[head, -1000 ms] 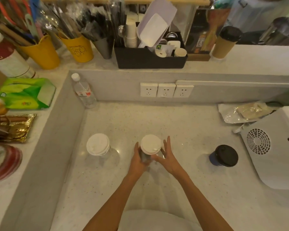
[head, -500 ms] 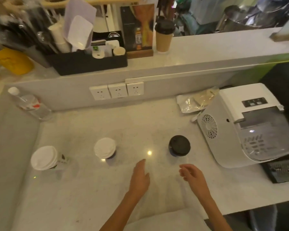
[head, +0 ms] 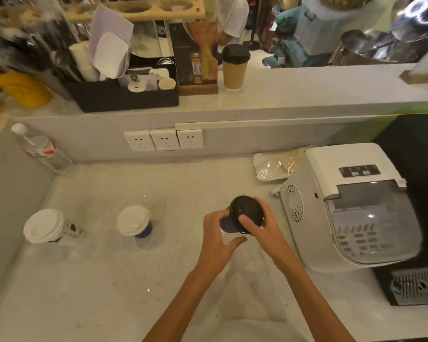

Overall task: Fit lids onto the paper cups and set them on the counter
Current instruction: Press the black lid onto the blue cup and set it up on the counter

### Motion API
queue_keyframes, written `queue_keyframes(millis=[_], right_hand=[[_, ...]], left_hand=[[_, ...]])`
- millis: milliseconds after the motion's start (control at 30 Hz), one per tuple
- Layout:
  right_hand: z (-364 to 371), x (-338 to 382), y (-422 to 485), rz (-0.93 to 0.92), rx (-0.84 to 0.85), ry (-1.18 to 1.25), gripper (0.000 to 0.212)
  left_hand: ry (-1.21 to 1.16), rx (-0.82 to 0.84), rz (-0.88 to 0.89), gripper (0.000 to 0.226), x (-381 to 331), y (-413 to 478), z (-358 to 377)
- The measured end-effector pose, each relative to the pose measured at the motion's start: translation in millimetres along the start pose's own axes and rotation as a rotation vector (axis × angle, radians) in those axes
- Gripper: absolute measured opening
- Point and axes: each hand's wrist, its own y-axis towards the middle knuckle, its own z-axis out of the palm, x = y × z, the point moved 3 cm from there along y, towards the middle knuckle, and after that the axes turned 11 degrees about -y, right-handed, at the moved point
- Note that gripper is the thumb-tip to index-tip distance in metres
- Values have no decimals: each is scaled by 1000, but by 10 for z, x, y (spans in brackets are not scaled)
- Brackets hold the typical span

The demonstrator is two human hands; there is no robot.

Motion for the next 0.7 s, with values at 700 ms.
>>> queue_keyframes(millis=[700], right_hand=[[288, 1356, -625, -404, 103, -141, 21]], left_hand=[[203, -83, 225, 85, -1061, -37, -946]])
